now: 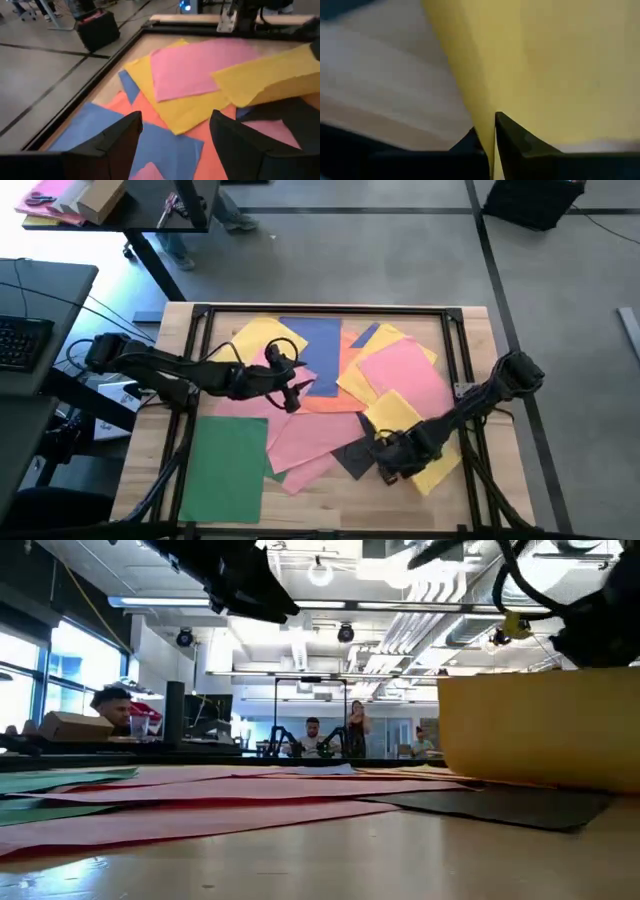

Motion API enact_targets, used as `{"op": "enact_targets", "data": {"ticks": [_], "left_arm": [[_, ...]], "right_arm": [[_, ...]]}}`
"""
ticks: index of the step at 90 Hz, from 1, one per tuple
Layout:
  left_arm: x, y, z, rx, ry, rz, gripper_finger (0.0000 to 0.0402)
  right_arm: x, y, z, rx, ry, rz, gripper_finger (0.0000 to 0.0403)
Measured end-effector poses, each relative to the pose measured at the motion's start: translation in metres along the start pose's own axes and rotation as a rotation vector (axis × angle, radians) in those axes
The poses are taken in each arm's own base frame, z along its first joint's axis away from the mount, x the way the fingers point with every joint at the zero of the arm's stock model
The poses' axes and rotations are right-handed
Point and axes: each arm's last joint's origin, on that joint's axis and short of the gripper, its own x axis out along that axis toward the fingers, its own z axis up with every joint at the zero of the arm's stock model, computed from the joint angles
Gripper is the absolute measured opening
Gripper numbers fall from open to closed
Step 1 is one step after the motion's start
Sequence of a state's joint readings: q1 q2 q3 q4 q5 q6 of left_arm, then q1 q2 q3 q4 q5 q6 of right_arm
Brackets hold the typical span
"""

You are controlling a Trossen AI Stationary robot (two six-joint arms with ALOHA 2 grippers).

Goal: Organize paper
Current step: Move the yellow paper to the bottom right of the table

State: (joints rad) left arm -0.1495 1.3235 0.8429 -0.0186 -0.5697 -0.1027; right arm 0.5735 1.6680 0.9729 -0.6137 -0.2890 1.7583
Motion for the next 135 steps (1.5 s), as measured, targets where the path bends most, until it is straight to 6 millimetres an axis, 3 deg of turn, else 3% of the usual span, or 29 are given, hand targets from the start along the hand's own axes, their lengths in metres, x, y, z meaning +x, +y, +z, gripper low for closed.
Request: {"op": "enact_targets", "data": {"ticks": [9,34,79,105,116,135], "left_arm": [[-0.002,-0.003,-0.004,0.029,0.032,-0.009,0.0223],[-0.007,-0.012,-0.003,0.056,0.012,-0.032,0.0223],[-0.007,-0.011,-0.001,0.065,-0.006,-0.024,0.0223],[-0.007,-0.011,0.001,0.094,-0.031,-0.028,0.0223],[-0.007,-0.011,0.001,0.088,-0.03,-0.034,0.0223],[-0.006,-0.012,0.001,0.063,-0.025,-0.062,0.0223]], "right_arm": [[0.003,0.004,0.003,0.043,-0.049,0.084,0.0],[0.008,-0.008,-0.006,0.271,-0.194,0.029,0.0],[0.019,-0.02,-0.054,0.388,0.036,-0.06,0.0],[0.013,0.003,-0.031,0.404,-0.024,0.158,0.0],[0.012,-0.001,-0.025,0.438,-0.049,0.106,0.0],[0.014,-0.007,-0.03,0.449,-0.03,0.04,0.0]]}}
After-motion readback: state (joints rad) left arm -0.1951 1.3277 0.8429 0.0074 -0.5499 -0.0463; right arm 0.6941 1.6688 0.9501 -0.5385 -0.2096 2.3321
